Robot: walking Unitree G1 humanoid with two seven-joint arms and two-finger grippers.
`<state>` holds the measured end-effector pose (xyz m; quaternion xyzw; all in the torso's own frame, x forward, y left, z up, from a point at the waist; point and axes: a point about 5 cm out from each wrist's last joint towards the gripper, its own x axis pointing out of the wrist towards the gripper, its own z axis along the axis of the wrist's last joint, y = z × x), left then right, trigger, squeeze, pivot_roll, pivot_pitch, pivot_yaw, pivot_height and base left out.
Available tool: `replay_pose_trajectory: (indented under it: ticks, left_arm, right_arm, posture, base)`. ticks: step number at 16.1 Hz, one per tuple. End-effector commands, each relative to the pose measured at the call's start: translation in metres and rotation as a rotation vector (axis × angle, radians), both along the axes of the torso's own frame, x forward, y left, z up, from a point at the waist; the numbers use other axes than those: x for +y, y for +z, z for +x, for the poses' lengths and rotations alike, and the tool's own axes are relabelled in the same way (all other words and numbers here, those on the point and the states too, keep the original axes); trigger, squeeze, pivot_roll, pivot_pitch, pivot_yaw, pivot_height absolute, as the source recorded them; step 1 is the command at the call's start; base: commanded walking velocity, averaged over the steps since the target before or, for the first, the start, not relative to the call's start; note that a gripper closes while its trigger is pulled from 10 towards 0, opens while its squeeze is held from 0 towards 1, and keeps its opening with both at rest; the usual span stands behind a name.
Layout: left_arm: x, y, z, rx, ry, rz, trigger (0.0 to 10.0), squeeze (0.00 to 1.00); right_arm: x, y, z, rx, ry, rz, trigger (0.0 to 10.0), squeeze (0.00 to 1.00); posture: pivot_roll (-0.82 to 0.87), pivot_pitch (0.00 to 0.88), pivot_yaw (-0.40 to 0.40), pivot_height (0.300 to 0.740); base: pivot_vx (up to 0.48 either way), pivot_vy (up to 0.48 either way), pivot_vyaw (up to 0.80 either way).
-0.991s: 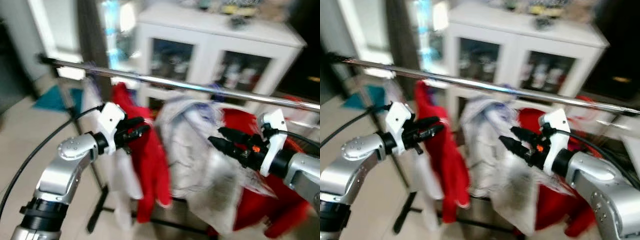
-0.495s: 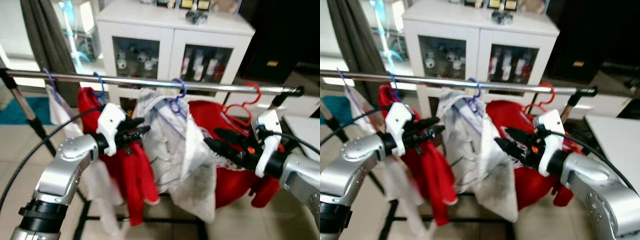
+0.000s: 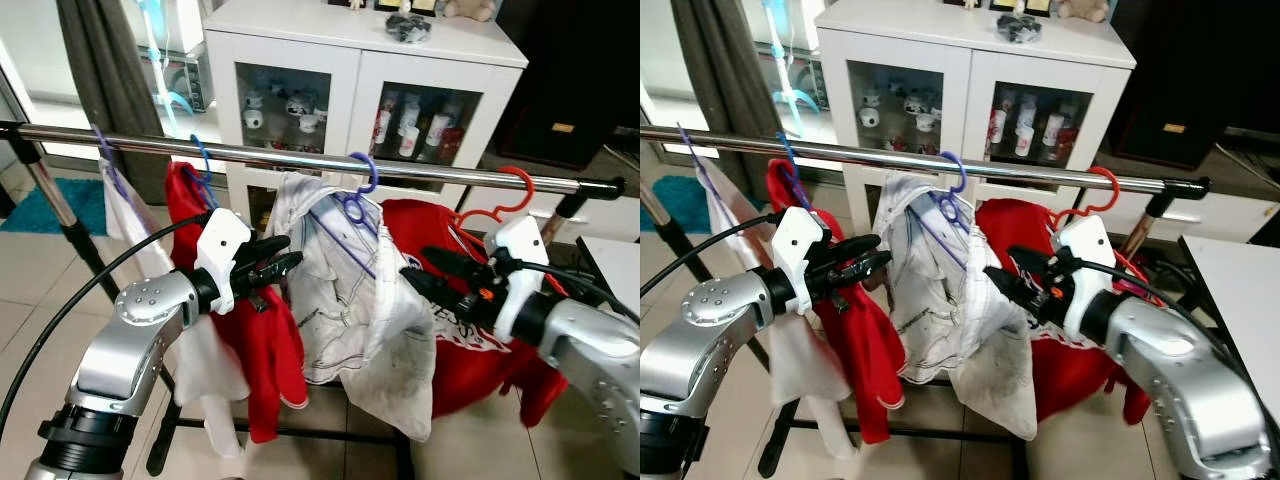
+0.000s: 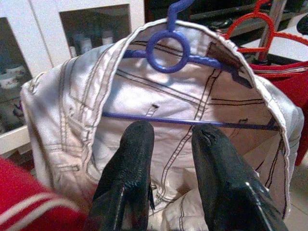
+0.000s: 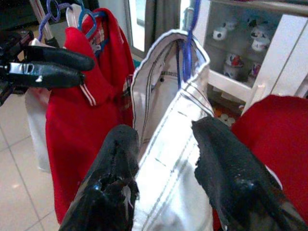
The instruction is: Hang hanger
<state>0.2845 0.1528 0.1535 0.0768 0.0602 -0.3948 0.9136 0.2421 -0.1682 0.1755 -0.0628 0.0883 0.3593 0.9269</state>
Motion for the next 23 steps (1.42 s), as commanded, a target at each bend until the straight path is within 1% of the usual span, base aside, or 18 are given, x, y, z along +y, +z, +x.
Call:
replay_pose_trajectory:
  ticks: [1, 2, 4, 6, 8, 9, 10, 11, 14, 16, 19, 20, 21, 22, 23]
  left_arm:
    - [0.000, 0.003, -0.001, -0.012, 0.004, -0.004, 10.0, 0.00]
    - [0.000, 0.003, -0.001, -0.012, 0.005, -0.004, 10.0, 0.00]
    - [0.000, 0.003, -0.002, -0.017, 0.000, -0.002, 10.0, 0.00]
    - [0.000, 0.003, -0.002, -0.026, -0.009, 0.003, 10.0, 0.00]
    - [0.000, 0.004, -0.002, -0.024, -0.010, 0.003, 10.0, 0.00]
    - [-0.001, 0.004, -0.002, -0.027, -0.021, -0.003, 10.0, 0.00]
    - [-0.002, 0.006, -0.002, -0.036, -0.050, -0.006, 10.0, 0.00]
    - [-0.003, 0.007, -0.004, -0.033, -0.084, -0.003, 10.0, 0.00]
    - [-0.003, 0.007, -0.003, -0.004, -0.096, -0.004, 10.0, 0.00]
    - [-0.002, 0.006, -0.004, 0.006, -0.106, 0.000, 10.0, 0.00]
    - [0.000, 0.007, -0.006, 0.016, -0.130, 0.010, 10.0, 0.00]
    - [0.000, 0.008, -0.005, 0.015, -0.132, 0.011, 10.0, 0.00]
    - [0.000, 0.009, -0.005, 0.010, -0.140, 0.014, 10.0, 0.00]
    - [0.000, 0.009, -0.005, 0.010, -0.140, 0.014, 10.0, 0.00]
    - [0.001, 0.009, -0.005, 0.008, -0.143, 0.016, 10.0, 0.00]
  right_arm:
    - [0.000, 0.000, 0.002, -0.010, -0.007, -0.009, 10.0, 0.00]
    - [0.002, 0.000, 0.003, -0.016, -0.001, 0.010, 10.0, 0.00]
    - [0.004, -0.001, 0.005, -0.039, 0.000, 0.010, 10.0, 0.00]
    - [0.006, -0.003, 0.007, -0.033, -0.013, 0.030, 10.0, 0.00]
    - [0.007, -0.002, 0.008, -0.048, -0.002, 0.018, 10.0, 0.00]
    - [0.006, -0.001, 0.009, -0.045, -0.017, 0.028, 10.0, 0.00]
    - [0.004, 0.000, 0.013, -0.036, -0.042, 0.049, 10.0, 0.00]
    - [0.003, 0.003, 0.015, -0.037, -0.043, 0.046, 10.0, 0.00]
    - [0.007, 0.004, 0.019, -0.027, -0.038, 0.033, 10.0, 0.00]
    - [0.012, 0.008, 0.021, -0.035, -0.030, 0.033, 10.0, 0.00]
    - [0.025, 0.013, 0.033, -0.062, -0.024, 0.001, 10.0, 0.00]
    - [0.028, 0.011, 0.040, -0.057, -0.063, -0.014, 10.0, 0.00]
    - [0.030, 0.008, 0.050, -0.033, -0.135, -0.019, 10.0, 0.00]
    - [0.030, 0.008, 0.050, -0.033, -0.135, -0.019, 10.0, 0.00]
    - [0.030, 0.006, 0.054, -0.018, -0.162, -0.026, 10.0, 0.00]
  posture:
    - [-0.03, 0.000, -0.072, 0.740]
    - [-0.03, 0.000, -0.072, 0.740]
    - [-0.03, 0.000, -0.072, 0.740]
    - [-0.03, 0.000, -0.071, 0.740]
    - [-0.03, 0.000, -0.072, 0.740]
    - [-0.03, 0.000, -0.072, 0.740]
    - [-0.03, 0.000, -0.069, 0.740]
    - [-0.03, 0.000, -0.065, 0.740]
    - [-0.03, 0.000, -0.057, 0.740]
    - [-0.03, 0.000, -0.052, 0.740]
    - [-0.03, 0.002, -0.049, 0.740]
    - [-0.03, 0.002, -0.049, 0.740]
    - [-0.03, 0.001, -0.050, 0.740]
    - [-0.03, 0.001, -0.050, 0.740]
    - [-0.03, 0.001, -0.050, 0.740]
  base:
    - [0.000, 0.000, 0.00]
    - [0.000, 0.000, 0.00]
    - [0.000, 0.000, 0.00]
    - [0.000, 0.000, 0.80]
    - [0.000, 0.000, 0.80]
    - [0.000, 0.000, 0.00]
    - [0.000, 0.000, 0.00]
    - [0.000, 0.000, 0.00]
    - [0.000, 0.000, 0.00]
    - [0.000, 0.000, 0.00]
    - [0.000, 0.000, 0.00]
    - [0.000, 0.000, 0.00]
    - [0.000, 0.000, 0.00]
    - [0.000, 0.000, 0.00]
    - [0.000, 0.000, 0.00]
